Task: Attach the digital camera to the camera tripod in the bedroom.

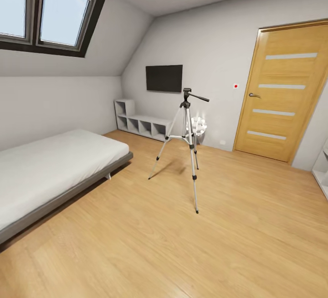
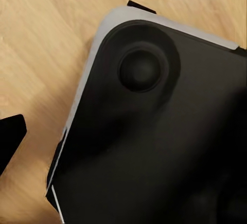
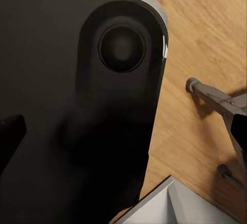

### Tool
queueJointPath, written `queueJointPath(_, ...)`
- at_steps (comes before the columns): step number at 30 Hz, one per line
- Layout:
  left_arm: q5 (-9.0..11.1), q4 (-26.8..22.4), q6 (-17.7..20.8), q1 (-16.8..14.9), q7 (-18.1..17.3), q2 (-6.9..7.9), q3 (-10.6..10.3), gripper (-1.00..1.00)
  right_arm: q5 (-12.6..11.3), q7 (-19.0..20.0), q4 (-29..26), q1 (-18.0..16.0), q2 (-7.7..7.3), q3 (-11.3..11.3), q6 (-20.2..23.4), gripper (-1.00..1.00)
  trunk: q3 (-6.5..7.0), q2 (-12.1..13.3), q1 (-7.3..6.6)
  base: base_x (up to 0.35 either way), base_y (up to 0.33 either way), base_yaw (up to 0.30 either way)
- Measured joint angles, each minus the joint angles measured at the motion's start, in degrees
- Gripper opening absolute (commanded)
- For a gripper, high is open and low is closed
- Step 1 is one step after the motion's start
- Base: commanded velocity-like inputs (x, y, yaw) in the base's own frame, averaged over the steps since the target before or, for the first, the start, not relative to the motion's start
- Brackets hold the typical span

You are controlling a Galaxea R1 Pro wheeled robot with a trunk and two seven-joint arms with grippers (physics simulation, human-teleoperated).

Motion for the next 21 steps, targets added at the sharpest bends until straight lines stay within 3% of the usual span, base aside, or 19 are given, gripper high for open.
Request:
queueJointPath(3,-0.02,-1.82,0.28,-0.03,0.47,1.24,-0.01,1.00,1.00,0.27,-1.58,-0.17,-0.47,-0.01,0.33,1.00,0.01,0.00,0.00,0.000,0.000,0.000)
queueJointPath(7,0.05,-7.86,2.06,-0.07,1.57,3.57,0.00,1.00,3.83,0.59,-7.62,-1.00,-1.09,-0.07,2.63,1.00,0.02,0.00,0.00,0.000,0.000,0.000)
queueJointPath(8,-0.06,-11.74,4.54,-0.10,1.97,4.89,0.02,1.00,5.17,0.72,-11.91,-1.77,-1.20,-0.17,5.01,1.00,0.03,0.01,0.00,0.000,0.000,0.000)
queueJointPath(10,-0.16,-16.36,8.61,-0.12,2.22,6.16,0.00,1.00,6.09,0.86,-17.09,-2.77,-1.21,-0.31,8.31,1.00,0.03,0.01,0.00,0.000,0.000,0.000)
queueJointPath(11,-0.23,-18.82,11.27,-0.14,2.33,6.69,0.00,1.00,6.43,0.95,-19.71,-3.31,-1.21,-0.38,10.38,1.00,0.03,0.01,0.00,0.000,0.000,0.000)
queueJointPath(12,-0.61,-24.64,25.73,-0.99,2.64,8.39,0.08,1.00,6.25,1.89,-29.26,-3.90,-1.08,-0.70,21.39,1.00,0.00,0.01,0.00,0.000,0.000,0.000)
queueJointPath(13,-0.48,-32.78,29.37,-1.89,2.68,8.70,0.08,1.00,5.93,2.26,-33.67,-9.12,-1.05,-0.70,23.98,1.00,0.04,0.01,0.00,0.000,0.000,0.000)
queueJointPath(14,-0.50,-35.41,31.97,-2.68,2.71,8.86,0.10,1.00,5.43,2.67,-35.51,-10.46,-1.02,-0.72,26.07,1.00,0.04,0.02,0.00,0.000,0.000,0.000)
queueJointPath(15,-0.50,-38.93,36.16,-4.53,2.75,8.98,0.11,1.00,4.09,3.64,-38.21,-11.54,-0.98,-0.76,29.71,1.00,0.05,0.02,0.00,0.000,0.000,0.000)
queueJointPath(18,-0.32,-43.06,40.70,-9.61,2.78,8.57,0.13,1.00,1.26,5.34,-40.75,-15.89,-0.97,-0.79,34.13,1.00,0.05,0.02,0.00,0.000,0.000,0.000)
queueJointPath(19,0.04,-45.07,43.70,-13.19,2.77,6.82,0.18,1.00,-2.97,6.87,-42.21,-19.47,-0.99,-0.84,37.39,1.00,0.00,0.01,0.00,0.000,0.000,0.000)
queueJointPath(20,0.04,-45.04,44.21,-20.19,2.76,6.06,0.18,1.00,-3.96,7.19,-42.49,-24.53,-1.01,-0.85,37.95,1.00,0.04,0.01,0.00,0.000,0.000,0.000)
queueJointPath(21,0.06,-44.66,44.57,-22.44,2.76,5.32,0.18,1.00,-4.83,7.45,-42.66,-24.47,-1.05,-0.87,38.33,1.00,0.03,0.01,0.00,0.000,0.000,0.000)
